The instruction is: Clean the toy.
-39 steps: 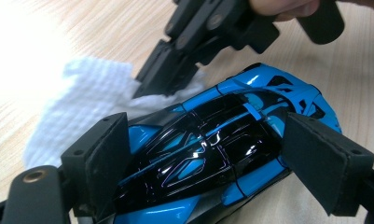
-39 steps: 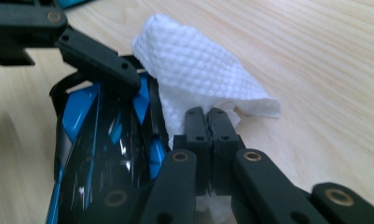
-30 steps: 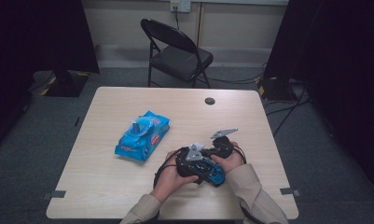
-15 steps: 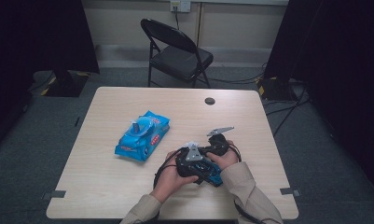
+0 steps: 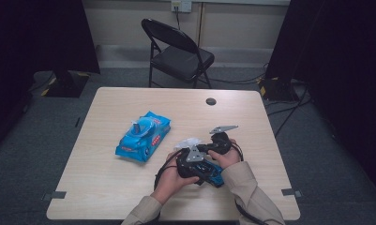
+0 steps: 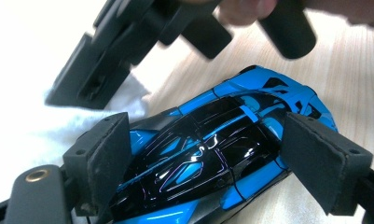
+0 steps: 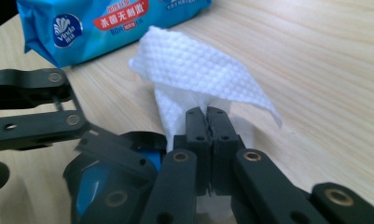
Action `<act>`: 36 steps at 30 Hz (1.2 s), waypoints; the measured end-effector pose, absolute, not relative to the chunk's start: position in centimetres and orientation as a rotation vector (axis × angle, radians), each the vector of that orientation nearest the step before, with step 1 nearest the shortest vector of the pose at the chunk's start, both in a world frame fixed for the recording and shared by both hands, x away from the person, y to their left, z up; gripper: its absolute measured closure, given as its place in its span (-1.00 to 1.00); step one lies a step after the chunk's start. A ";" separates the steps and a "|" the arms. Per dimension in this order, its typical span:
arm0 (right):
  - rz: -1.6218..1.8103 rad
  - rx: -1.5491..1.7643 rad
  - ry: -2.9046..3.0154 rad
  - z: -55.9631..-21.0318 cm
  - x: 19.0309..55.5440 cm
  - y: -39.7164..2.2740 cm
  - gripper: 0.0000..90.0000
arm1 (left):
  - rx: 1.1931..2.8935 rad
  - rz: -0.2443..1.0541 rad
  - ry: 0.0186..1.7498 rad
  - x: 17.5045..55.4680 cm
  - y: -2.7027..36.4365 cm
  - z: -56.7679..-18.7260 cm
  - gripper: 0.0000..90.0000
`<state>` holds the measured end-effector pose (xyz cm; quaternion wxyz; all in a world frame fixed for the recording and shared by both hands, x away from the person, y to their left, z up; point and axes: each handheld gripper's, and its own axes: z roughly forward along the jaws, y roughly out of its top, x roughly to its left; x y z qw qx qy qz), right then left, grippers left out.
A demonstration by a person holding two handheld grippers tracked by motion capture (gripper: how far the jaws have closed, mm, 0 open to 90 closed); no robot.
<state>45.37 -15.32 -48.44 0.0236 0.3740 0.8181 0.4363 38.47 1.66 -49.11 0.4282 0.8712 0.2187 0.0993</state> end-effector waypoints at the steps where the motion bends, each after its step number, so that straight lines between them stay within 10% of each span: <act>1: 1.353 1.150 2.529 -48.2 45.3 -15.6 0.98 | 2.175 0.248 0.547 38.5 1.7 -49.1 -0.64; 36: 1.387 1.155 2.453 -49.0 37.1 -25.7 0.98 | 2.175 0.253 0.539 38.4 1.6 -49.1 -0.63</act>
